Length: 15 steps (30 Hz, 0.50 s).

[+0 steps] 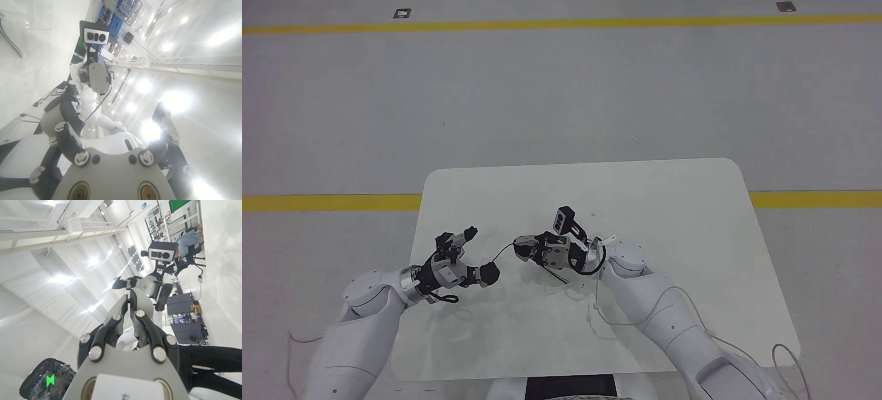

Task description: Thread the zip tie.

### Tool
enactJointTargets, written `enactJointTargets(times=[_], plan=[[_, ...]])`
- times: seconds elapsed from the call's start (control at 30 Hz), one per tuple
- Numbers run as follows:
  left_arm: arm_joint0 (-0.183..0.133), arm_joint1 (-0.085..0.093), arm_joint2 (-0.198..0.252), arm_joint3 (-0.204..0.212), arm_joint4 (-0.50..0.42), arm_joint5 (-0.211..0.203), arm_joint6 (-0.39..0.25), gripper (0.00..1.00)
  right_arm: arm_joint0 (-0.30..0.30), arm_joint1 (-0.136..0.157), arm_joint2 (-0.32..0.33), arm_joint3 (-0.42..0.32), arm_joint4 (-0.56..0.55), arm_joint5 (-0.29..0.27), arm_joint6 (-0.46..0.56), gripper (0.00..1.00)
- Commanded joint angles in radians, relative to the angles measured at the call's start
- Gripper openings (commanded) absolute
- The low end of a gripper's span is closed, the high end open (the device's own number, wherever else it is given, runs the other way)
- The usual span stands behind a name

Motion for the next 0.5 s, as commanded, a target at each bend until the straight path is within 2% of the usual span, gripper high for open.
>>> enactJointTargets(times=[0.0,0.1,0.27,0.4,0.47], plan=[[0.0,0.0,0.0,0.0,0.0,0.0,0.0,1.0,0.0,0.0,0.0,0.0,0.0,0.0,0.0,0.0],[0.002,0.0,0.015,-0.007,-0.006,0.004,-0.002,1.0,-0.026,0.0,0.01,-0.023,0.051,0.005,-0.006,0.0],[-0.002,0.001,0.033,0.013,-0.049,-0.002,-0.063,1.0,-0.051,0.001,0.023,-0.041,0.112,0.002,0.004,0.0],[-0.012,0.0,0.05,0.028,-0.084,-0.029,-0.095,1.0,-0.058,-0.001,0.019,-0.044,0.135,0.003,-0.011,0.0],[-0.017,0.0,0.055,0.033,-0.085,-0.033,-0.086,1.0,-0.06,-0.004,0.014,-0.044,0.147,0.008,-0.026,0.0]])
